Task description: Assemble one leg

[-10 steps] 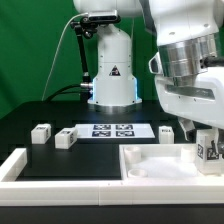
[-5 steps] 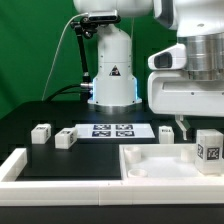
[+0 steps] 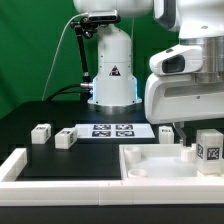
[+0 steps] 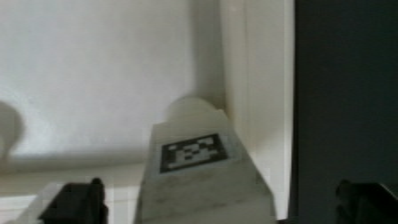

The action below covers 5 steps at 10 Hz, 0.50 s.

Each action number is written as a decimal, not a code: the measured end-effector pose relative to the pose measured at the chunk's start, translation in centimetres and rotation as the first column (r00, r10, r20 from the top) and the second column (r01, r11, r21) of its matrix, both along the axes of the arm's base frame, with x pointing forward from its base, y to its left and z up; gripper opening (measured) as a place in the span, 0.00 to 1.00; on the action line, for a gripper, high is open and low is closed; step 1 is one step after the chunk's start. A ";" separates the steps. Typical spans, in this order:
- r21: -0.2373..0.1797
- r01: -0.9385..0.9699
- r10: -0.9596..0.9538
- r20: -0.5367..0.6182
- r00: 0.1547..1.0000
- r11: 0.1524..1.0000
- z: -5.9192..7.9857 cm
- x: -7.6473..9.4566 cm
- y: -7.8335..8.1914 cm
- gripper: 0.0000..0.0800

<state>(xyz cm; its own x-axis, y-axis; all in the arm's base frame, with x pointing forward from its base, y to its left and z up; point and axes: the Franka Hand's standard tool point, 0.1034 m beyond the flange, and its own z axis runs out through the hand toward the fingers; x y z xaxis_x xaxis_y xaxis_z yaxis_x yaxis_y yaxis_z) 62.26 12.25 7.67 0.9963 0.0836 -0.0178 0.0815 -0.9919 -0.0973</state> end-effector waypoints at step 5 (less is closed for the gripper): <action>0.004 -0.155 0.155 0.018 0.988 0.988 0.0 0.1 -0.1 0.66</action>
Offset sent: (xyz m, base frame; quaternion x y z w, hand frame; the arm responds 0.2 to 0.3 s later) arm 0.0000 0.0000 0.0000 0.0000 0.0000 0.0000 1.0000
